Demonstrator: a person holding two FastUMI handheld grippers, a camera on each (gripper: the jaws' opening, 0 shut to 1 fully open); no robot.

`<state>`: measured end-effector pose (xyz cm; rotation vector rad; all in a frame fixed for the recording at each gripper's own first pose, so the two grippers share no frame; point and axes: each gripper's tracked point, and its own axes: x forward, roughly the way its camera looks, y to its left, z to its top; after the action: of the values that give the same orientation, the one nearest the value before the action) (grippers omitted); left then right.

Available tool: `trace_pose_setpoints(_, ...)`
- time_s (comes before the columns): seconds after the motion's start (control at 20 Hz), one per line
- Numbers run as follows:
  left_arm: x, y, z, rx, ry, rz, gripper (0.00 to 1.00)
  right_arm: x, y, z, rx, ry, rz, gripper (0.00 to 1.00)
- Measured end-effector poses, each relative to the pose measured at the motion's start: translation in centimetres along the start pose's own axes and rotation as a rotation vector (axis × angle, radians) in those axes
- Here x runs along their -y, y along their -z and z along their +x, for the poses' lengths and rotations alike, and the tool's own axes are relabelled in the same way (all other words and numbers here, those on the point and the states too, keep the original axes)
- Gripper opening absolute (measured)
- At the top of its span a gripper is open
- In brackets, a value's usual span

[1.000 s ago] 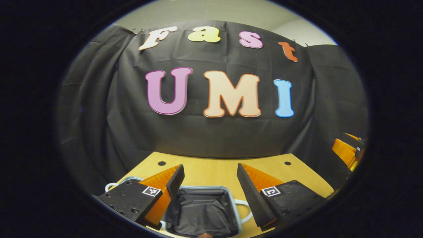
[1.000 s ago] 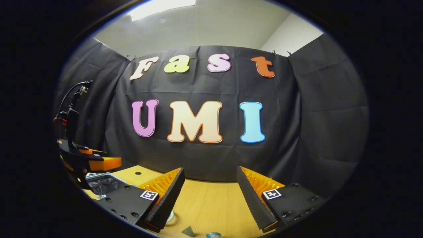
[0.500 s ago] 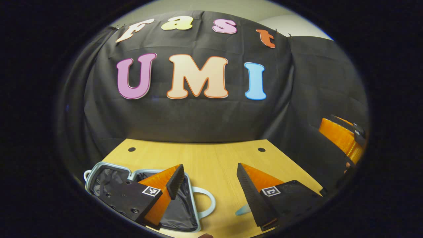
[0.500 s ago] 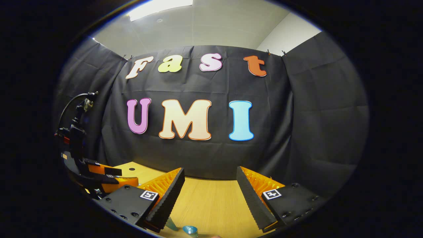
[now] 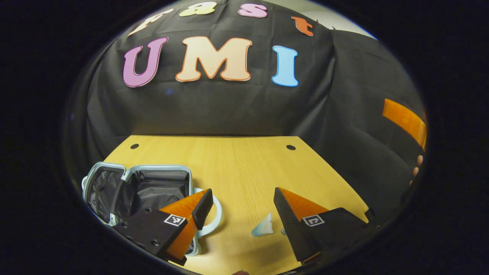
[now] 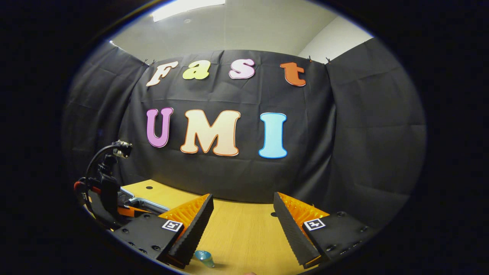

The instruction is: First open the suitcase, pack the skin care products into it, and then close the suitcase.

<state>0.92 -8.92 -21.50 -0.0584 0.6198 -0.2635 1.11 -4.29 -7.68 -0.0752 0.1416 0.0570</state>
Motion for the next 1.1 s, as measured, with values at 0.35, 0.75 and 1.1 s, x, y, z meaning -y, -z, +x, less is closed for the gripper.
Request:
trace_pose_setpoints(0.35,1.7,6.2,1.8,-0.131,0.028,-0.03,0.95,0.6,0.6,-1.0,-0.018,-0.006,-0.018,1.0)
trace_pose_setpoints(0.75,1.7,12.7,5.2,-0.257,0.025,-0.038,0.82,1.0,2.2,-2.5,-0.069,0.002,-0.054,0.99)
trace_pose_setpoints(1.1,1.8,12.0,5.7,-0.27,0.063,-0.03,0.27,-0.2,4.6,-2.2,-0.124,-0.014,-0.035,0.99)
